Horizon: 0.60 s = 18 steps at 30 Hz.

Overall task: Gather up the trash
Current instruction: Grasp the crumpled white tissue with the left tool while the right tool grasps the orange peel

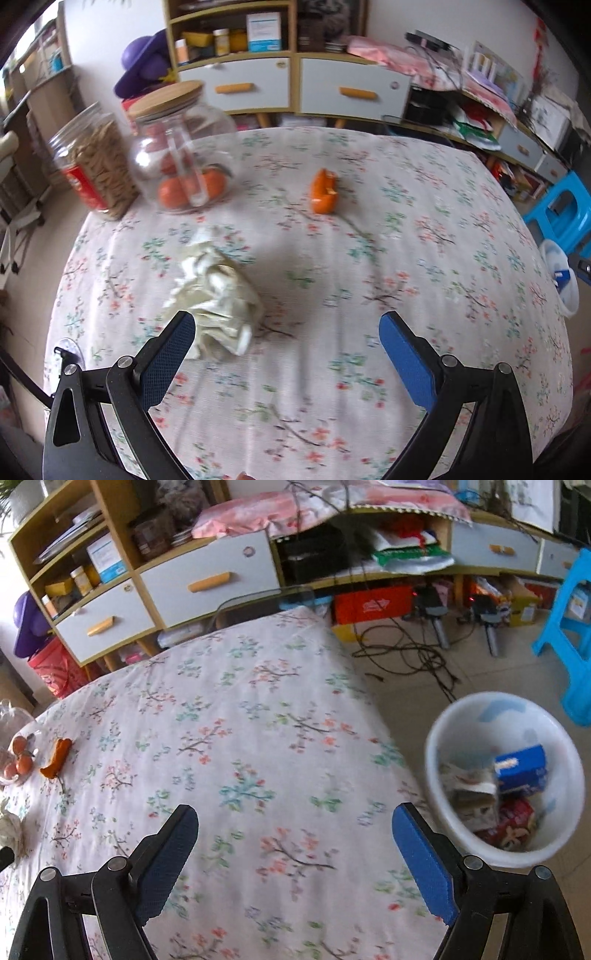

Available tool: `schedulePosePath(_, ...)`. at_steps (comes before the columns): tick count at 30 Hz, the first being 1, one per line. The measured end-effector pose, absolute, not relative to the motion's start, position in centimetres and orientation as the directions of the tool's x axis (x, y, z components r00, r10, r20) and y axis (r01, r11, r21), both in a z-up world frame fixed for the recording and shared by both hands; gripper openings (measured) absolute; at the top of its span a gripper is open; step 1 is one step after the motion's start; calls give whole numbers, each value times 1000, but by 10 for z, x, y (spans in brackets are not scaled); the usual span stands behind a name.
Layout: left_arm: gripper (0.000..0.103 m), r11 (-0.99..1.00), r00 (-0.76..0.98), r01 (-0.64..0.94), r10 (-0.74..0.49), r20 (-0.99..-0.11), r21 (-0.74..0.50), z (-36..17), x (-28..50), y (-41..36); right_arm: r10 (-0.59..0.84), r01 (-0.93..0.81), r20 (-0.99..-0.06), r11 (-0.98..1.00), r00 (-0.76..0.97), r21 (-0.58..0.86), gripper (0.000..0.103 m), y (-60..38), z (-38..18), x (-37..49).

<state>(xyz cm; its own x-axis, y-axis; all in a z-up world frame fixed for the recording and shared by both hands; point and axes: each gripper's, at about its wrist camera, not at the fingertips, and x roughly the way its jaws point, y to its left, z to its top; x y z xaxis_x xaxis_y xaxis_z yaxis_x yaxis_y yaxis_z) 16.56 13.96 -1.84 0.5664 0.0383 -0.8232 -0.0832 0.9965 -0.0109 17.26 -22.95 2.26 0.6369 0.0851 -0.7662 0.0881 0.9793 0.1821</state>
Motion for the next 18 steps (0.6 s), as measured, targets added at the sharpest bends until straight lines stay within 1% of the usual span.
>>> schedulePosePath(5,101,984,553,-177,72,-830,-32,-27,174,170,104,58,-777,982,621,177,91,-204,15,186)
schedulePosePath(9,100,973,541,-214,44,-840,-87,-39,182,187,114,26,-788,986,605,162,91,-178,8,194)
schedulePosePath(10,97,971,537,-216,34,-843,-98,-43,183,190,115,18,-791,987,601,157,91,-172,6,196)
schedulePosePath(12,88,971,525,-211,14,-851,-114,-52,187,193,119,2,-796,989,594,150,91,-160,2,197)
schedulePosePath(13,80,971,518,-209,8,-855,-118,-55,188,195,122,-9,-798,990,590,144,91,-153,1,198)
schedulePosePath(14,74,970,511,-212,9,-860,-116,-58,190,197,123,-16,-799,990,589,141,91,-148,0,198)
schedulePosePath(15,70,970,508,-217,16,-861,-110,-60,191,199,125,-33,-800,991,587,131,91,-140,-2,198)
schedulePosePath(17,53,967,505,-229,21,-863,-111,-61,191,204,129,-58,-801,991,584,118,91,-128,-4,197)
schedulePosePath(18,49,964,509,-232,9,-861,-127,-60,191,207,133,-71,-802,991,582,114,91,-123,-4,197)
